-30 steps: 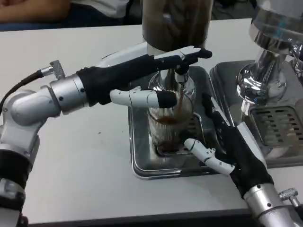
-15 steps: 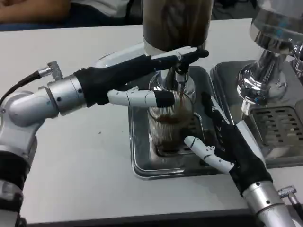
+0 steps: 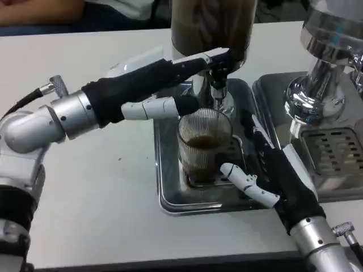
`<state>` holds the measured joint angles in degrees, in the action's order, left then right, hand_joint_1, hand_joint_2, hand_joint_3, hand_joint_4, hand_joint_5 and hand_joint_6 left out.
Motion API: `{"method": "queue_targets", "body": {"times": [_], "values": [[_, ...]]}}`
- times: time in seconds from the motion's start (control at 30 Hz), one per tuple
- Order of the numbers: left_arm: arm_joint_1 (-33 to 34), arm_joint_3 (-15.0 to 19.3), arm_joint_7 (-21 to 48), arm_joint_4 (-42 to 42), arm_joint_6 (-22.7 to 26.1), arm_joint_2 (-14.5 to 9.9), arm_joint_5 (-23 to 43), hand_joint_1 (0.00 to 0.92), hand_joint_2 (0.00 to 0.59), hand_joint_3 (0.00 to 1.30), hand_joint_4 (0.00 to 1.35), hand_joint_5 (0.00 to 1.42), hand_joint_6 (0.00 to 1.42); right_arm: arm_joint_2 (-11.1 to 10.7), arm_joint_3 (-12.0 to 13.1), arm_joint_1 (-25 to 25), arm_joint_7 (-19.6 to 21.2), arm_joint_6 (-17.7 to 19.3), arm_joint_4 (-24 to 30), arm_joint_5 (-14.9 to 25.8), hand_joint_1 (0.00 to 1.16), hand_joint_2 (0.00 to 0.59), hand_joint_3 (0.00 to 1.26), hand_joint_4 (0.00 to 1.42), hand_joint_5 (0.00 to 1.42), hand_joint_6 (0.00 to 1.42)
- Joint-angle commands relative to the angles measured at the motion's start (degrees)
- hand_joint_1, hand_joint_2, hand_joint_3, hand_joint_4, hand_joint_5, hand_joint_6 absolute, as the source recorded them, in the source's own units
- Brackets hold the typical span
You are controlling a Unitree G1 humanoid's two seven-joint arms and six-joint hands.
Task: Grasp the cup under the faucet to collect the drink, then remove the cup.
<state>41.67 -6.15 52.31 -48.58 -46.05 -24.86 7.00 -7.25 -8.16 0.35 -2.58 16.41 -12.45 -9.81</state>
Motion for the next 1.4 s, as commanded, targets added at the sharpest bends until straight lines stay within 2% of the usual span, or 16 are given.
{"method": "queue_targets", "body": {"times": [0.03,0.33,0.87,1.13,1.4], "values": [[-0.1,1.8,2.8,0.3,1.1,0.9,3.0,0.0,0.041,0.11,0.0,0.04,0.03,0.3,0.2,-0.3,0.3,1.5,-0.5,0.0,0.51,0.269,0.0,0.0,0.0,0.0],[-1.2,5.1,5.2,3.3,3.3,1.6,7.7,0.0,0.052,0.15,0.0,0.07,0.06,0.4,0.2,-0.3,0.8,2.4,-0.9,-0.3,0.51,0.269,0.0,0.0,0.0,0.0],[-10.3,12.3,5.0,12.8,7.0,0.5,13.9,0.0,0.057,0.2,0.06,0.11,0.1,0.0,0.4,-0.3,0.6,2.7,-0.9,0.0,0.51,0.269,0.0,0.0,0.0,0.0],[-15.3,14.9,4.1,15.4,8.6,0.2,14.7,0.011,0.067,0.21,0.07,0.13,0.1,-0.3,0.4,-0.3,0.4,3.0,-0.9,-0.3,0.51,0.269,0.0,0.0,0.0,0.0],[-20.3,16.0,2.0,15.1,8.1,-0.4,13.7,0.013,0.071,0.22,0.08,0.13,0.11,-0.7,0.3,-1.2,1.5,4.1,-2.1,-2.2,0.52,0.248,0.0,0.0,0.0,0.0]]}}
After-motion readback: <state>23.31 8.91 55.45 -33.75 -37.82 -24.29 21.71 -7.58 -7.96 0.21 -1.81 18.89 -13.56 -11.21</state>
